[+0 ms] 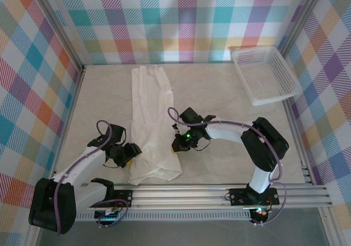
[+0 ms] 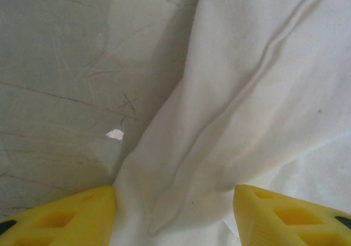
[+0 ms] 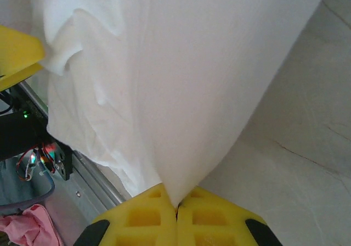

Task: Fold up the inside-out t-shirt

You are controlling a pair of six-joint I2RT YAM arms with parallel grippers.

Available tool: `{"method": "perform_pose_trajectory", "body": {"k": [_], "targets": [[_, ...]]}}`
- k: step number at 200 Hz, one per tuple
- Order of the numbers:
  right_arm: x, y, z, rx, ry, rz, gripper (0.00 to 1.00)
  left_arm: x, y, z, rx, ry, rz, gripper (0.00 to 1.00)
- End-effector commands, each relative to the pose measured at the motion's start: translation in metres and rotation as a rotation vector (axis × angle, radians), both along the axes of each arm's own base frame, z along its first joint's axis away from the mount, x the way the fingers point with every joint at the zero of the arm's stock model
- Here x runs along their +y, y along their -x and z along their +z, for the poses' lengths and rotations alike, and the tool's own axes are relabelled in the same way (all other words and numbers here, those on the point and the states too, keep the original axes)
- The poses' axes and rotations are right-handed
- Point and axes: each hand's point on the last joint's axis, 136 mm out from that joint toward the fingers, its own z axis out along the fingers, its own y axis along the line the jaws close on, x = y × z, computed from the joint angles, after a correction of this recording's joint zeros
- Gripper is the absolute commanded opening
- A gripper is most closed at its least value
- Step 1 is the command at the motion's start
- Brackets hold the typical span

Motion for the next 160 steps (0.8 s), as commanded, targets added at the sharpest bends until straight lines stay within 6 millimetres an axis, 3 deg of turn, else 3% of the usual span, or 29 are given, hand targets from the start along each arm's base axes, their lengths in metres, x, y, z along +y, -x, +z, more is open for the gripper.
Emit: {"method": "perform_pose_trajectory", "body": {"k": [1,21,58,105,132,160], "targets": [[0.006,0.007,0.0,0.03,-0.032,0.03,0.0,0.007,-0.009,0.004,-0.058,-0.05,0.013,0.5],[0.006,0.007,-0.001,0.034,-0.032,0.032,0.0,0.015,-0.01,0.001,-0.069,-0.092,0.03,0.47],[0.005,0.008,-0.004,0.045,-0.026,0.034,0.0,0.001,-0.016,-0.006,-0.069,-0.021,0.014,0.39],[-0.004,0.003,-0.009,0.04,0.029,-0.016,0.0,0.001,-0.006,-0.002,-0.054,-0.013,0.016,0.0],[-0.01,0.008,-0.008,0.044,0.02,-0.03,0.0,-0.014,0.013,-0.005,0.011,0.013,-0.027,0.0],[-0.033,0.029,-0.01,0.058,0.019,-0.068,0.0,-0.021,0.037,-0.003,0.071,-0.031,-0.082,0.0]]}}
